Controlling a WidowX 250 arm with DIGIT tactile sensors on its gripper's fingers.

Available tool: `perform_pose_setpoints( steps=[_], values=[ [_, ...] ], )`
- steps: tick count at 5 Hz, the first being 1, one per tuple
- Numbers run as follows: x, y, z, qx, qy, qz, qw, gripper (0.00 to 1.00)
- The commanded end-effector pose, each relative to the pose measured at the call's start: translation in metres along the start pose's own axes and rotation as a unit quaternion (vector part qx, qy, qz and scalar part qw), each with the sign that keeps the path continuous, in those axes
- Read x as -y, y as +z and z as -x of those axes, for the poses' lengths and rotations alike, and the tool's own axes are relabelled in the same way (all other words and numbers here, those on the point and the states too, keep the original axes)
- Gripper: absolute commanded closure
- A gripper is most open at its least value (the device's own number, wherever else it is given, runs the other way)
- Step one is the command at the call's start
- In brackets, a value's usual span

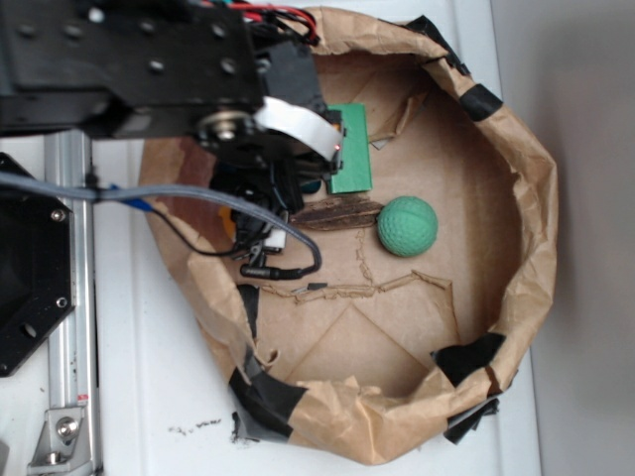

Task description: Grab the plastic pickle.

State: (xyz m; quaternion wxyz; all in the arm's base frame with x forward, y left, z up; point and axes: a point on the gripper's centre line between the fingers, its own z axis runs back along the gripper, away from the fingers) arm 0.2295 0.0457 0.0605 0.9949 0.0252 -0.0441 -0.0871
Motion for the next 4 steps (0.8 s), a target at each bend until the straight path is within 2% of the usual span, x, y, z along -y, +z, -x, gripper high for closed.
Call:
perform_pose_setpoints(
  steps=[1,3,4],
  values=[
    [-0.006,-0.019,0.004,-0.025,-0.027,-0.016,0.999,0.00],
    [-0.026,-0.043,0.011,-0.040,-0.009,0.010,0.999,0.00],
    [-0.033,-0.051,0.017,-0.054,0.011,0.022,0.998,0.04]
  ],
)
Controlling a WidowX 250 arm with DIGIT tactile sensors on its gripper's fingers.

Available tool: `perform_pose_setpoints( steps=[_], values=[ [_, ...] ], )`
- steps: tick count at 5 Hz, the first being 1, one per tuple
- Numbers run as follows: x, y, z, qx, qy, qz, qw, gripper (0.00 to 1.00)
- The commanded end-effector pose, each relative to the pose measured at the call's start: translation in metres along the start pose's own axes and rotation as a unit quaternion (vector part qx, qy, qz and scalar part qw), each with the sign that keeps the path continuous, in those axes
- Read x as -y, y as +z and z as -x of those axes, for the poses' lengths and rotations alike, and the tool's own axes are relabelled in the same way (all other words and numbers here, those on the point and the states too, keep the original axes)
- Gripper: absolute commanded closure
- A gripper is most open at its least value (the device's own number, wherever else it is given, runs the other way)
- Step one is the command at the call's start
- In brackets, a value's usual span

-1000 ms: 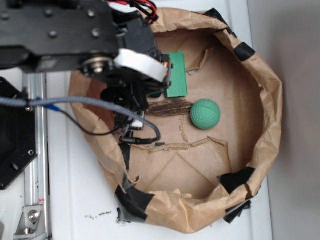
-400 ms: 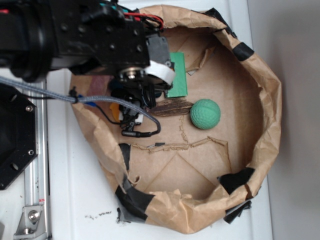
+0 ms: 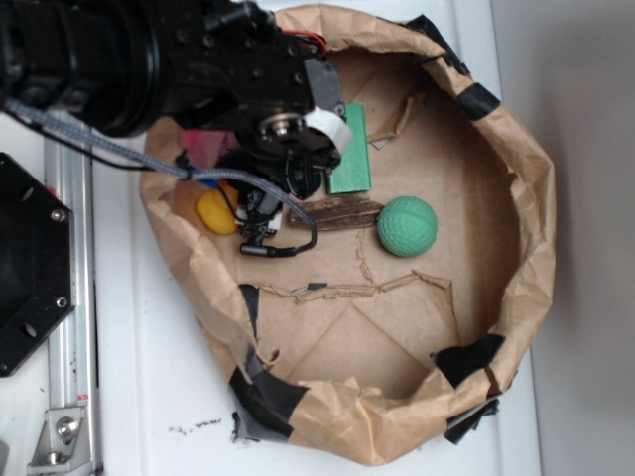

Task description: Grab the plastic pickle.

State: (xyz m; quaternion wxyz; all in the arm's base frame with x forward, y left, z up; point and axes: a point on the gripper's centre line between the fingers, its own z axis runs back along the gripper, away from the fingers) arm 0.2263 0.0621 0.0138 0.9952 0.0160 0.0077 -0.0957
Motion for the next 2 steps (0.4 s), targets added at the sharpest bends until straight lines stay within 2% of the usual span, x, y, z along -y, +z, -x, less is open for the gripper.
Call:
perform_pose_setpoints(
  steps=[1,2],
  values=[
    [-0.0220,-0.0095,0.0074,-0.008,0.033,0.000,0.999,1.00],
    [-0.0194,-0.0124,0.0068,-0.012,0.032,0.001,0.999,1.00]
  ],
)
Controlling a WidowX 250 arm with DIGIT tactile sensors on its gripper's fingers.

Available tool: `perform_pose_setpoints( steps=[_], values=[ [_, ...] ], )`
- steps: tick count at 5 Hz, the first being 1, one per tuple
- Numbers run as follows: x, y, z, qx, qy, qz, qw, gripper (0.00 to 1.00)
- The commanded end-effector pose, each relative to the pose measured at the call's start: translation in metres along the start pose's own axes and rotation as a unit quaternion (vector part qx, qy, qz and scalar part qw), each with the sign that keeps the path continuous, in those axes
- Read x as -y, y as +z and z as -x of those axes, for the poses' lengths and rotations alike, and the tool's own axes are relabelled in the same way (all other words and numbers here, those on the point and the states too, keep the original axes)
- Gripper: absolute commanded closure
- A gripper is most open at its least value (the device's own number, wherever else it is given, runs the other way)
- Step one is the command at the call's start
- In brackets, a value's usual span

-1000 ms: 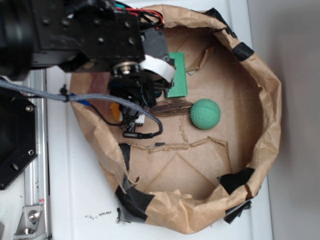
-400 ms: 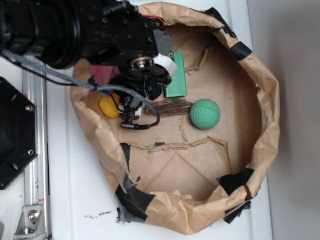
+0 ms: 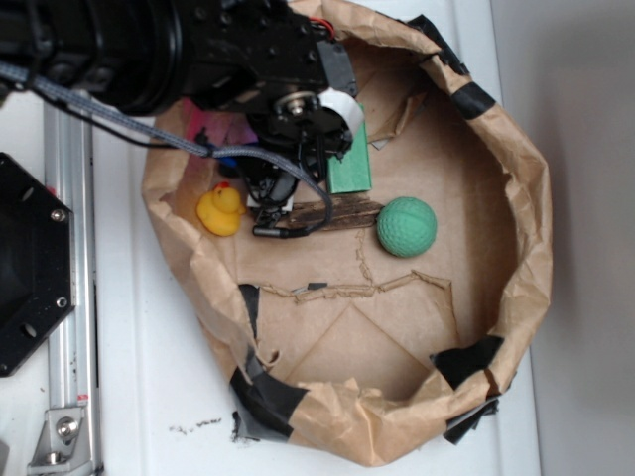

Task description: Grab the plastic pickle.

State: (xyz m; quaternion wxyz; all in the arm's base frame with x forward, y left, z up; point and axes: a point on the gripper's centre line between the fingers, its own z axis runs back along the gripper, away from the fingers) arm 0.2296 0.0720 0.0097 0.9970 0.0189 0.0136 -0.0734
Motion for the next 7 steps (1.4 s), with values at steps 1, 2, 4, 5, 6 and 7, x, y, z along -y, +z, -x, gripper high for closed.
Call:
perform_pose_setpoints(
  steps=[1,2,4,5,6,7],
  values=[
    [-0.006,-0.008,0.007,-0.005,0.004,-0.009,1.000,1.00],
    [-0.003,0.014,0.004,0.025,0.005,-0.022,0.999,1.00],
    [0.022,0.117,-0.035,0.182,0.096,-0.005,0.979,1.00],
    [0.035,0.156,-0.040,0.171,0.143,0.017,0.975,1.00],
    [0.045,0.146,-0.038,0.153,0.164,0.011,0.975,1.00],
    [0.048,0.135,-0.035,0.139,0.171,0.015,0.975,1.00]
  ],
)
